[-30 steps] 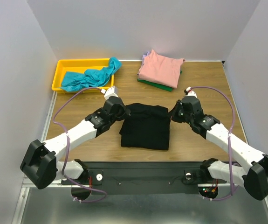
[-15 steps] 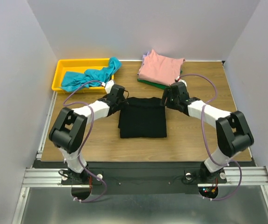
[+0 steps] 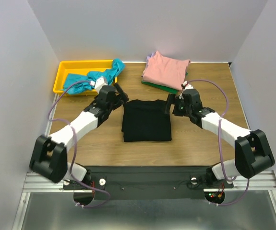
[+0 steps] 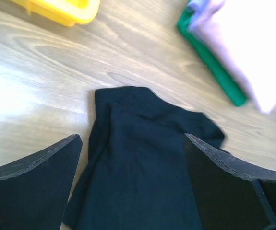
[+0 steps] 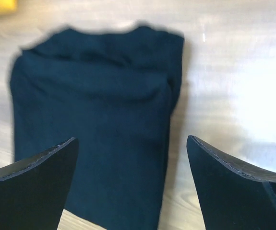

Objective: Fold and stack the t-shirts
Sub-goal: Fold the tshirt

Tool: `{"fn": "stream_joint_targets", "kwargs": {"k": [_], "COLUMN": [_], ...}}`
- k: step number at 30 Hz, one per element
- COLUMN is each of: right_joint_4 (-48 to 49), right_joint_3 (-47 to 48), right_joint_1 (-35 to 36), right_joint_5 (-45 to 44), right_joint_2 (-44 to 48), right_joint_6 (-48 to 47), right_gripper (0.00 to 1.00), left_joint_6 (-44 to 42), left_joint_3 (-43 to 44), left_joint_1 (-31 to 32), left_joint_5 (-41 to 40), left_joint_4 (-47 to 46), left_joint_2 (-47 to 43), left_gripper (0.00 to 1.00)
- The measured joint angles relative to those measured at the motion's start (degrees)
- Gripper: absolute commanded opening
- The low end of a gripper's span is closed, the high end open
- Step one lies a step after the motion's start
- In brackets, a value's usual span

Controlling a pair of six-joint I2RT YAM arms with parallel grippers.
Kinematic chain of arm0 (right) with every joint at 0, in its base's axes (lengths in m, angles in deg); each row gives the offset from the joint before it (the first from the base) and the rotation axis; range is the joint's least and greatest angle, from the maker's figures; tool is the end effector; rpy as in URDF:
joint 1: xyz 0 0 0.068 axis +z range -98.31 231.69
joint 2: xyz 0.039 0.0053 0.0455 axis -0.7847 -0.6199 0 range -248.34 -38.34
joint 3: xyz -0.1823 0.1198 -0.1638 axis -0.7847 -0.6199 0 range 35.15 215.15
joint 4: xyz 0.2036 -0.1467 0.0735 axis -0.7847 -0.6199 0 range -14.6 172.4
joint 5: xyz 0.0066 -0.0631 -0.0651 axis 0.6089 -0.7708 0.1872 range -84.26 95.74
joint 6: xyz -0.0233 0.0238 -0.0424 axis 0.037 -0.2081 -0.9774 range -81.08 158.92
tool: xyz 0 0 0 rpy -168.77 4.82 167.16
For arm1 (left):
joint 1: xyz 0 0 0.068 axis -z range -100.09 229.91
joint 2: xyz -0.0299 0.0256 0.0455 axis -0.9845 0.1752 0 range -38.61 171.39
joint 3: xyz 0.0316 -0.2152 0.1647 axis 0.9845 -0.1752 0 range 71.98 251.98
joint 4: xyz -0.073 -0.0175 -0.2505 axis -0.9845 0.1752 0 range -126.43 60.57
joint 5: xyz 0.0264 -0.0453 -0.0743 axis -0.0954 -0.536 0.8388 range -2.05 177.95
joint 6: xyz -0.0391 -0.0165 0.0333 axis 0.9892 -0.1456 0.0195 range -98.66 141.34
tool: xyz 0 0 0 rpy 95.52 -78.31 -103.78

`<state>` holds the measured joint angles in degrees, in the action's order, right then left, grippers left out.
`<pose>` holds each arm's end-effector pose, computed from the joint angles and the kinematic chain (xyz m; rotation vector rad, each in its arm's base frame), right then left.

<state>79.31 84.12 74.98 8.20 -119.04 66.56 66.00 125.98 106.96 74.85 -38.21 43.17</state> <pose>0.2816 0.1229 0.2336 0.0597 2.2306 0.5445 0.2928 -0.1404 0.2661 -0.4598 2.0056 -0.5603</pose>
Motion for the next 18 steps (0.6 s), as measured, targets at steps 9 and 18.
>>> {"fn": "stream_joint_targets", "kwargs": {"k": [9, 18], "right_joint_4": [-1.11, -0.15], "right_joint_3": [-3.87, -0.52], "right_joint_1": [2.51, 6.64], "right_joint_5": [1.22, -1.62], "right_joint_2": [-4.79, -13.03], "right_joint_6": [0.04, 0.9], "right_gripper": [0.89, 0.55], "left_joint_6": [5.86, 9.79], "left_joint_3": [-16.37, -18.43], "left_joint_1": [0.2, 0.22], "left_joint_5": [-4.39, -6.99], "left_joint_4": [9.4, 18.27], "left_joint_2": [-27.28, -35.45], "left_gripper": [0.98, 0.98]}}
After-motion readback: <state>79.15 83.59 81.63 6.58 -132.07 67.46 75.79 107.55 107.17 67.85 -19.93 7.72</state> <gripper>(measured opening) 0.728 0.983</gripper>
